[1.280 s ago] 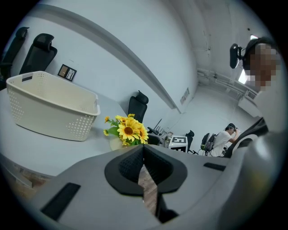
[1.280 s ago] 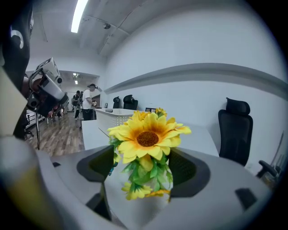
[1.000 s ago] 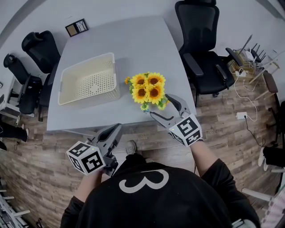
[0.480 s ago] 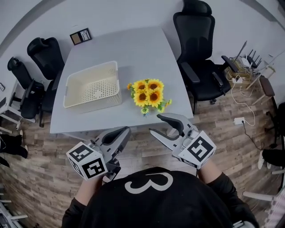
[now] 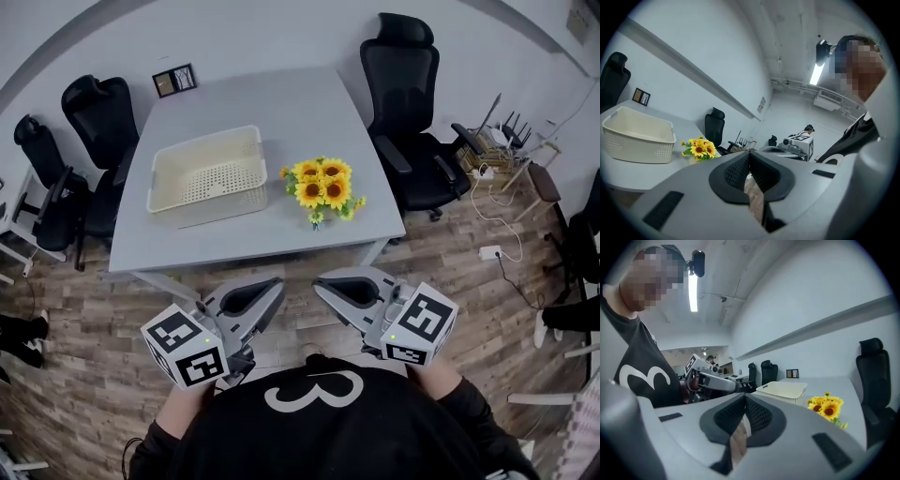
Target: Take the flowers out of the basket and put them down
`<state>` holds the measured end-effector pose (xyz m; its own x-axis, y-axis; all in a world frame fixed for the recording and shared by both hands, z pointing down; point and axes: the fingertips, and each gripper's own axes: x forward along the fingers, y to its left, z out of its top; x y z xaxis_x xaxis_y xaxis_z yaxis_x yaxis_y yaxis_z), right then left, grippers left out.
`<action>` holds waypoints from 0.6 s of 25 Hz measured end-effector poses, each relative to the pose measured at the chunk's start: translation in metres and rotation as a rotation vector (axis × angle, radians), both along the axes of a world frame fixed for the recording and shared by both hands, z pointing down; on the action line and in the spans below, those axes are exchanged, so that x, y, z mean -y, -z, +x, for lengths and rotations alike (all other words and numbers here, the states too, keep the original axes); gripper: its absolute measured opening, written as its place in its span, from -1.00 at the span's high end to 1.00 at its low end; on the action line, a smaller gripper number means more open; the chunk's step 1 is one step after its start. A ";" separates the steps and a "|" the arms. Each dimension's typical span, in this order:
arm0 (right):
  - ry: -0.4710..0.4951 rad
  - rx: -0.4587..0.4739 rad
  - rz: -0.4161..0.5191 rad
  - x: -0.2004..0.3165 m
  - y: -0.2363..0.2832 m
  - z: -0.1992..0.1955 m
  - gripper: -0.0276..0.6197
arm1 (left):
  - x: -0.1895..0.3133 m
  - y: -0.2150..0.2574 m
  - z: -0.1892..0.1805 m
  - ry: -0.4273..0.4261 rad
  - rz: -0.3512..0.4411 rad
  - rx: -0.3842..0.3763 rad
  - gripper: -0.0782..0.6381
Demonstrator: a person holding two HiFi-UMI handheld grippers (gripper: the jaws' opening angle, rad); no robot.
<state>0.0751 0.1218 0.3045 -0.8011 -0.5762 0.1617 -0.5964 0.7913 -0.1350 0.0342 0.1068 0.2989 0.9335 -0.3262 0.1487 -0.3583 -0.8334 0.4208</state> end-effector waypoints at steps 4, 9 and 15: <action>-0.041 -0.021 -0.011 -0.024 -0.001 -0.024 0.89 | -0.025 0.007 -0.024 -0.024 0.024 -0.012 0.75; -0.096 -0.014 -0.016 -0.053 -0.004 -0.044 0.89 | -0.055 0.004 -0.042 -0.074 0.033 -0.021 0.75; -0.114 -0.007 -0.032 -0.074 -0.008 -0.059 0.89 | -0.076 -0.001 -0.055 -0.099 0.054 -0.012 0.75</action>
